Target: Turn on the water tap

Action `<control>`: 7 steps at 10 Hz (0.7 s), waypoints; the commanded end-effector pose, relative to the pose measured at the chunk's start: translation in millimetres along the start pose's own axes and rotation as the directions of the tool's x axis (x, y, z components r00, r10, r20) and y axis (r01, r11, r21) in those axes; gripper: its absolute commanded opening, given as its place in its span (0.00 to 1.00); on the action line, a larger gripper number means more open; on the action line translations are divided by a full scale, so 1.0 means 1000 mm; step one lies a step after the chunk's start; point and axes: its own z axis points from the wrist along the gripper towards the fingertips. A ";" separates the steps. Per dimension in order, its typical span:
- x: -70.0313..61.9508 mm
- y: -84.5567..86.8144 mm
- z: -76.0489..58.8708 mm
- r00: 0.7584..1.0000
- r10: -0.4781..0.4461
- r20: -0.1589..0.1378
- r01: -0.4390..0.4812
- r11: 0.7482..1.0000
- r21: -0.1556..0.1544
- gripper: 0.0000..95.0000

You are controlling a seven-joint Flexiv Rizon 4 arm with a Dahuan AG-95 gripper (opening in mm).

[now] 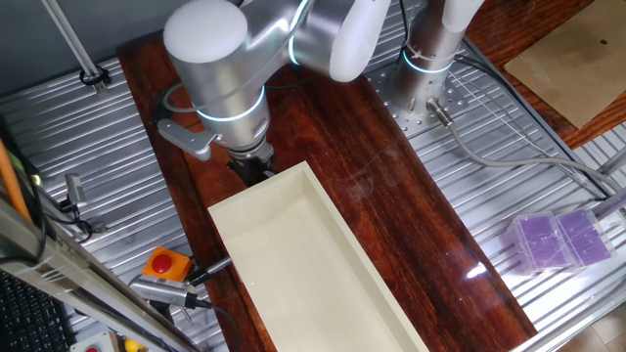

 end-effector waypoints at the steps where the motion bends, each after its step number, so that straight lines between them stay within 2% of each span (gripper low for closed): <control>1: 0.001 0.000 0.000 1.000 0.004 0.009 -0.004 1.000 -0.011 0.00; 4: 0.000 0.000 0.000 0.999 0.002 0.036 0.000 0.999 -0.049 0.00; 6: 0.000 0.000 0.000 0.998 -0.041 0.039 0.043 0.998 -0.047 0.00; 7: 0.000 0.000 -0.001 0.995 -0.093 0.046 0.095 0.995 -0.042 0.00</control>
